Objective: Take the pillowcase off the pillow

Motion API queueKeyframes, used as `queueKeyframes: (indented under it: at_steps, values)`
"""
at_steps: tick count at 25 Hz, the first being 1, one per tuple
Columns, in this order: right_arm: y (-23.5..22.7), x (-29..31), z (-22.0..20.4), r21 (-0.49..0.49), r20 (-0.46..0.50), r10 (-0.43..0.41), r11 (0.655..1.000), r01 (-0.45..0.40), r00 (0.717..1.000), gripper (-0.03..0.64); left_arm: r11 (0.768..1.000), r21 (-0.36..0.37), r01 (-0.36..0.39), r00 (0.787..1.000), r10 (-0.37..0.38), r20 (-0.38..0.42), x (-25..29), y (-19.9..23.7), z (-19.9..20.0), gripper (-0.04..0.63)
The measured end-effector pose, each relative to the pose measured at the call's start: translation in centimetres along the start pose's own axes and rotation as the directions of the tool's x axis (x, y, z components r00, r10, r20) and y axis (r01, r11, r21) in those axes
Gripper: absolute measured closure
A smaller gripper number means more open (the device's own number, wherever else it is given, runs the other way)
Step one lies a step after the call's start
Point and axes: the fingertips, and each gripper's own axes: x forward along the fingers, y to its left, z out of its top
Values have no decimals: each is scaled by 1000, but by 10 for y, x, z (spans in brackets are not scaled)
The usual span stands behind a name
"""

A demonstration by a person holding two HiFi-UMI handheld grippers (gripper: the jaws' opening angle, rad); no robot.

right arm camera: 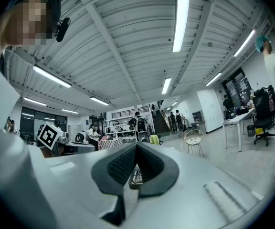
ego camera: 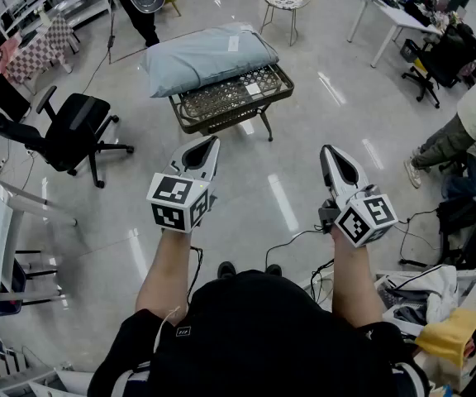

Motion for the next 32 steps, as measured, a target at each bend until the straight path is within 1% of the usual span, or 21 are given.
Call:
queueKeyframes:
  at_steps: [3, 8, 14, 20, 27, 32]
  values:
    - [12, 9, 1, -7, -9, 0, 1000, 0, 1000, 611, 1000, 0, 2, 1000, -2, -2, -3, 7, -3, 594]
    - [20, 17, -9, 16, -17, -18, 1000, 18, 1000, 611, 1000, -7, 16, 1000, -16, -12, -11, 19, -9, 594]
    - [49, 29, -18, 18, -20, -2, 1000, 2, 1000, 609, 999, -16, 42, 999, -43, -25, -27, 40, -22, 594]
    - [63, 37, -23, 35, -24, -22, 999, 23, 999, 608, 998, -33, 61, 997, -62, -36, -32, 55, -32, 594]
    - [47, 44, -36, 107, -56, -57, 992, 62, 997, 607, 996, -38, 81, 995, -83, -49, -19, 62, -33, 594]
    - [23, 62, -53, 144, -68, -62, 987, 72, 996, 607, 996, -56, 75, 994, -79, -81, 7, 74, -48, 594]
